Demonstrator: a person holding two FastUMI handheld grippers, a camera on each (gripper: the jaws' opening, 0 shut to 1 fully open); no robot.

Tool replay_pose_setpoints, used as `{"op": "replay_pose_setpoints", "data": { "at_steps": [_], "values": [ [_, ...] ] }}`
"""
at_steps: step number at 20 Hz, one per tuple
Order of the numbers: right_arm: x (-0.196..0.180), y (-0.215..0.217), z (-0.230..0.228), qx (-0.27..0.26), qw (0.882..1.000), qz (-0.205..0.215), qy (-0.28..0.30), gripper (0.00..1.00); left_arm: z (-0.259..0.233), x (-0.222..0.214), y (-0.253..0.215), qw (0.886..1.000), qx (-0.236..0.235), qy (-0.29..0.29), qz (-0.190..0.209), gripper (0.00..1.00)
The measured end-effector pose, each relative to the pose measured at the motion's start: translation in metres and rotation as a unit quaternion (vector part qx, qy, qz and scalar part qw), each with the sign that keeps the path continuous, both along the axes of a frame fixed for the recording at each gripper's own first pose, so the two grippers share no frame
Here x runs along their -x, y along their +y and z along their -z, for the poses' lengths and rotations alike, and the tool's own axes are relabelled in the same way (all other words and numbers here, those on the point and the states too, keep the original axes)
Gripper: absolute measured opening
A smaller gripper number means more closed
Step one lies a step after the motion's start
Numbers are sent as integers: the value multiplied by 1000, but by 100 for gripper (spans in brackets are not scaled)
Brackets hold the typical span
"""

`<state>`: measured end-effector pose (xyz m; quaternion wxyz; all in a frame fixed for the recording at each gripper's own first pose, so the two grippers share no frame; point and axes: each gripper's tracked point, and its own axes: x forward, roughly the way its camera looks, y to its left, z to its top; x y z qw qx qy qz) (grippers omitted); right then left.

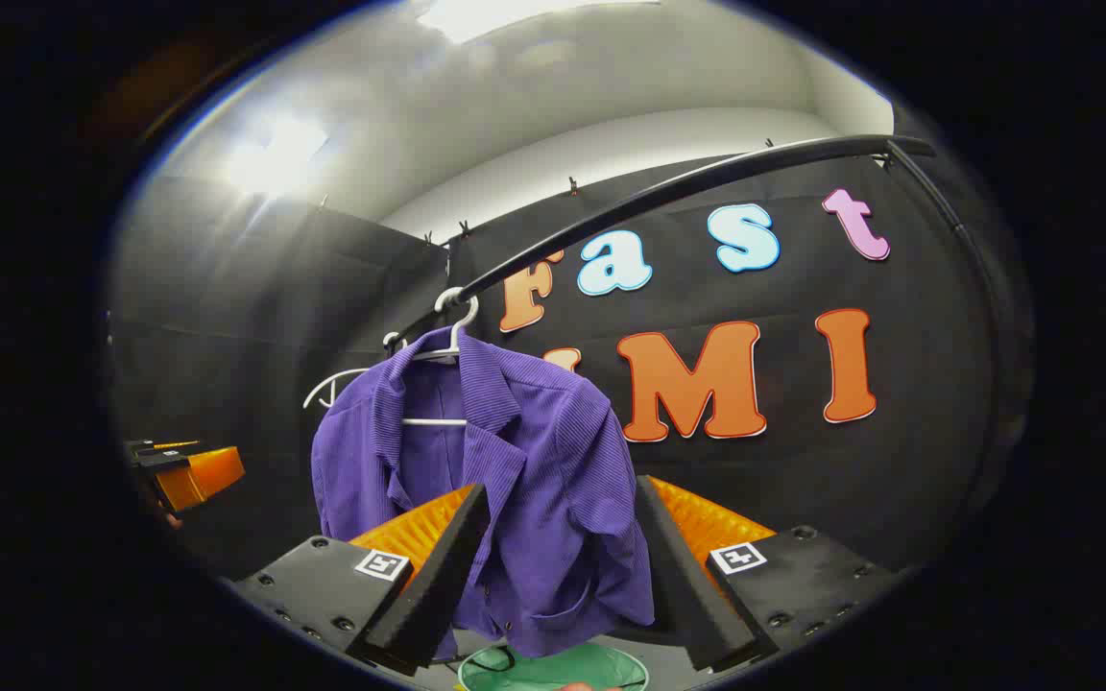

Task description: Grasp the clothes on the hanger with both hands and then place them into the laundry hamper below.

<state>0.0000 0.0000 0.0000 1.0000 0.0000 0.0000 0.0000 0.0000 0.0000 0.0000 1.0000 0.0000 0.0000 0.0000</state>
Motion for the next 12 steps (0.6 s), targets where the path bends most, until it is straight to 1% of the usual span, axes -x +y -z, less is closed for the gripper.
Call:
{"op": "replay_pose_setpoints", "data": {
  "at_steps": [1,3,4,5,6,7,8,9,10,11,12],
  "values": [
    [-2,3,-2,2,1000,1,-10,98,2,-6,1,1000,4,-3,5,92],
    [-4,6,0,5,1000,16,-12,98,14,-18,-3,1000,8,17,20,92],
    [-3,10,3,8,1000,19,-10,98,15,-21,-6,999,9,18,30,92],
    [-4,16,4,10,1000,14,-13,98,12,-22,-3,999,13,14,32,92],
    [-6,23,5,12,1000,10,-13,98,12,-23,0,999,16,13,31,95],
    [-8,25,8,15,1000,8,-9,95,13,-22,0,999,16,15,34,91],
    [-8,25,10,16,1000,10,-6,98,11,-20,0,999,14,11,38,92],
    [-8,26,12,13,1000,11,-5,98,7,-20,2,999,9,4,36,95],
    [-8,29,13,9,1000,10,-4,98,5,-21,5,999,3,-2,33,92],
    [-8,31,15,6,1000,8,-1,98,4,-21,7,1000,-3,-4,30,95],
    [-9,32,16,6,1000,7,2,94,3,-20,7,1000,-5,-6,28,91]
  ]
}}
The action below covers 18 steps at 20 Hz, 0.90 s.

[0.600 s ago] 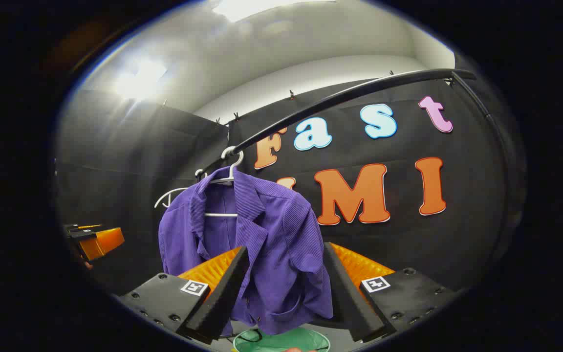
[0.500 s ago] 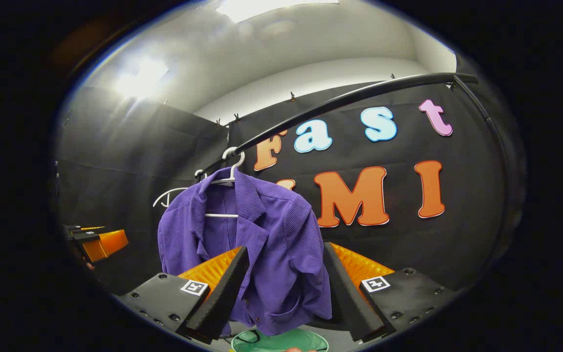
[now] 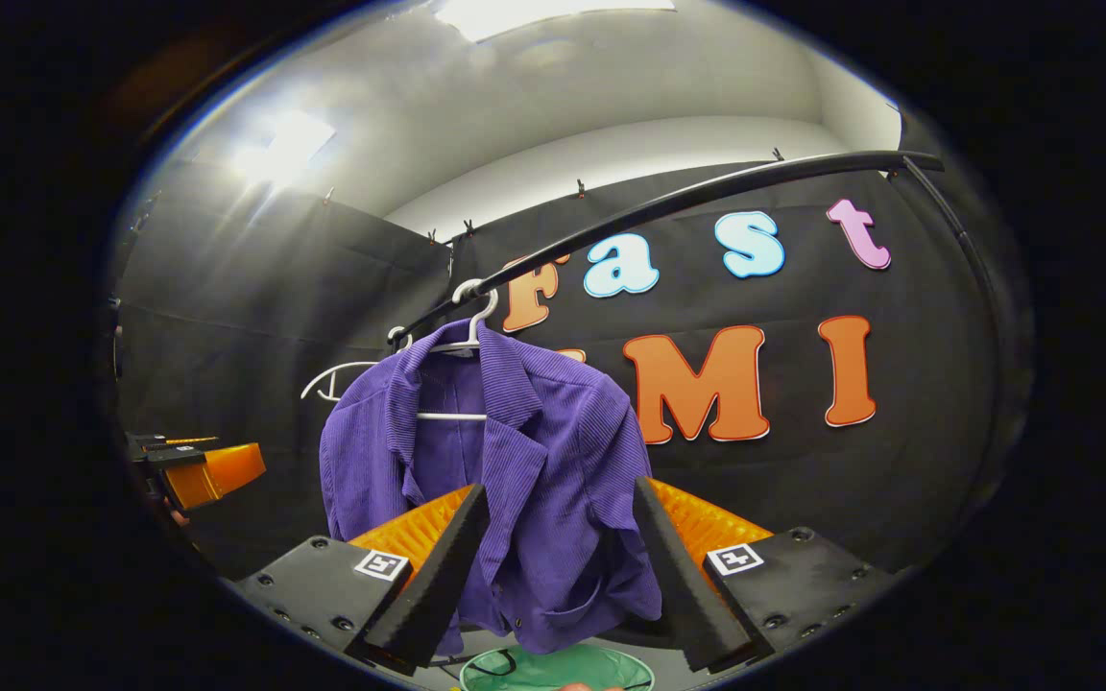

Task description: Grasp the clothes on the hanger with both hands and then place them into the laundry hamper below.

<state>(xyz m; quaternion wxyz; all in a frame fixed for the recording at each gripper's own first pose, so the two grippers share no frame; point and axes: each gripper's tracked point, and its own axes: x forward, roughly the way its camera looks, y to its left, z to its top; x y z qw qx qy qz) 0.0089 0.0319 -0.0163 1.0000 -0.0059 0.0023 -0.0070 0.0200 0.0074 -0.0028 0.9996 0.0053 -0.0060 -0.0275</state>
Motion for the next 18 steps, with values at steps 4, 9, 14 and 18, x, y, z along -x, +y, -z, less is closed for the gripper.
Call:
{"op": "replay_pose_setpoints", "data": {
  "at_steps": [4,9,14,18],
  "values": [
    [-7,1,2,-1,1000,-6,7,98,1,4,4,1000,5,-3,-7,91],
    [-48,16,41,-8,998,-3,57,93,4,9,13,1000,3,3,-21,91],
    [-116,55,80,-7,996,-27,82,98,2,25,32,999,2,5,-46,92],
    [-168,50,102,13,996,27,79,94,3,44,51,997,-6,10,-74,91]
  ]
}}
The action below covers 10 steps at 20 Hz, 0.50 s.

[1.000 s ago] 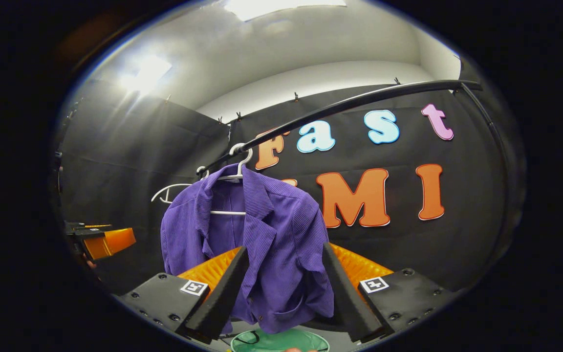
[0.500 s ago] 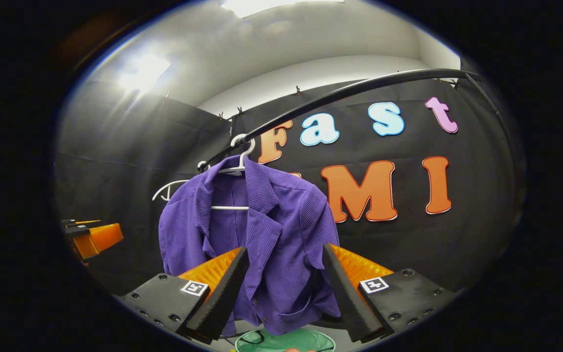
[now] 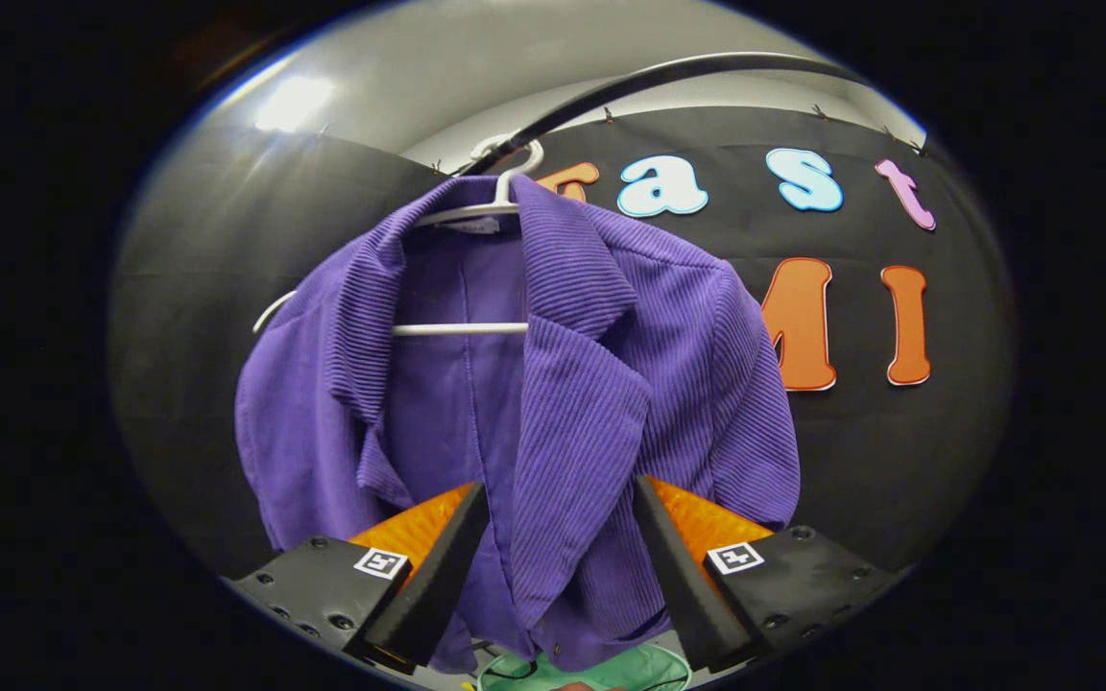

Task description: Grasp the clothes on the hanger with both hands and then place them into the laundry hamper below.

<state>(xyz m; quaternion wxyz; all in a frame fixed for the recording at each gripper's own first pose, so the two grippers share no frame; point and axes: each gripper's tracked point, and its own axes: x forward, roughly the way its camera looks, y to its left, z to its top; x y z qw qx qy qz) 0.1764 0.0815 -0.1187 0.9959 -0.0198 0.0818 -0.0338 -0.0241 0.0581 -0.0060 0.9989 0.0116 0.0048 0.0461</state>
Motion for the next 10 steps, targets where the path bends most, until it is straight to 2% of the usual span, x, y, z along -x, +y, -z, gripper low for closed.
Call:
{"op": "replay_pose_setpoints", "data": {
  "at_steps": [2,4,6,8,10],
  "values": [
    [-17,-15,10,23,999,31,2,98,4,9,9,1000,-2,7,-14,91],
    [-26,-34,13,29,998,56,-3,94,7,15,17,1000,-2,13,-25,91],
    [-32,-50,9,15,998,59,-8,98,12,18,20,999,1,18,-27,95],
    [-30,-62,4,-8,999,39,-3,96,18,14,15,1000,7,25,-18,92],
    [-24,-79,-17,-26,999,37,-17,64,23,5,3,999,18,27,1,92]
  ]
}}
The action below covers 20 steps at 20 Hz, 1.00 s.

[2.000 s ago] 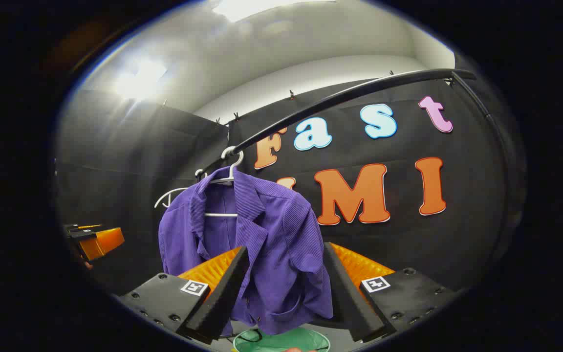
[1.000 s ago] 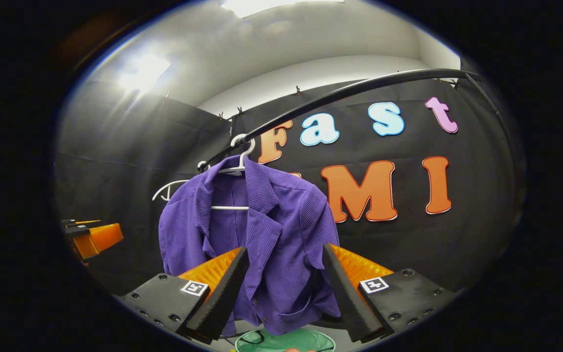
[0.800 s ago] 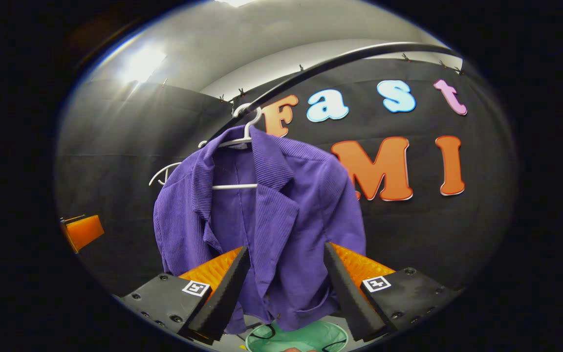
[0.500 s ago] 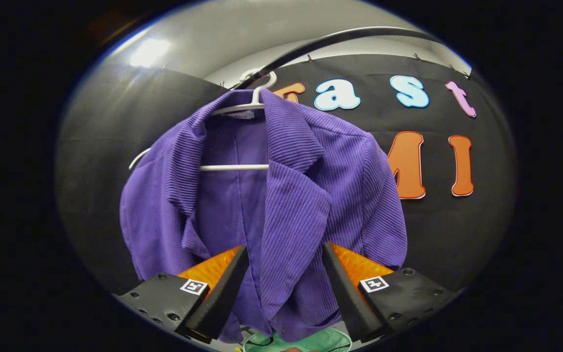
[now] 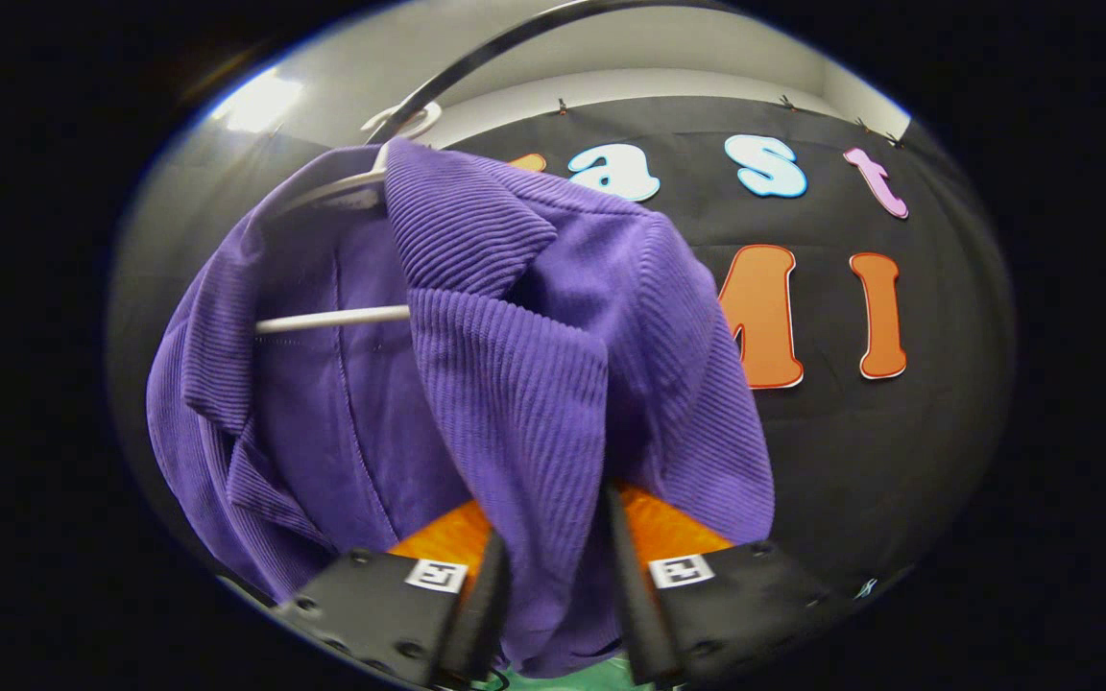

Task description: Grasp the clothes on the hanger with both hands and then place them into the laundry hamper below.

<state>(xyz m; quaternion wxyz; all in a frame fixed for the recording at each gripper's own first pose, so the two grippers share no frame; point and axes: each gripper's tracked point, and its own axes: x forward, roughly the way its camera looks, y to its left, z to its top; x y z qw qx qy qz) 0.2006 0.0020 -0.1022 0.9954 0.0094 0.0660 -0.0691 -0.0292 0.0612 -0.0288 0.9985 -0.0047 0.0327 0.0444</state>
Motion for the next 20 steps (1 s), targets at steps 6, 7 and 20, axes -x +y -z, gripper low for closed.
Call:
{"op": "replay_pose_setpoints", "data": {
  "at_steps": [6,7,20],
  "values": [
    [70,-19,-104,31,995,-24,-90,15,19,-54,-82,992,74,8,105,92],
    [82,-17,-121,42,993,-35,-105,15,24,-69,-99,988,89,13,122,92],
    [140,13,-165,74,982,-120,-129,15,49,-219,-109,995,-19,-80,-59,90]
  ]
}}
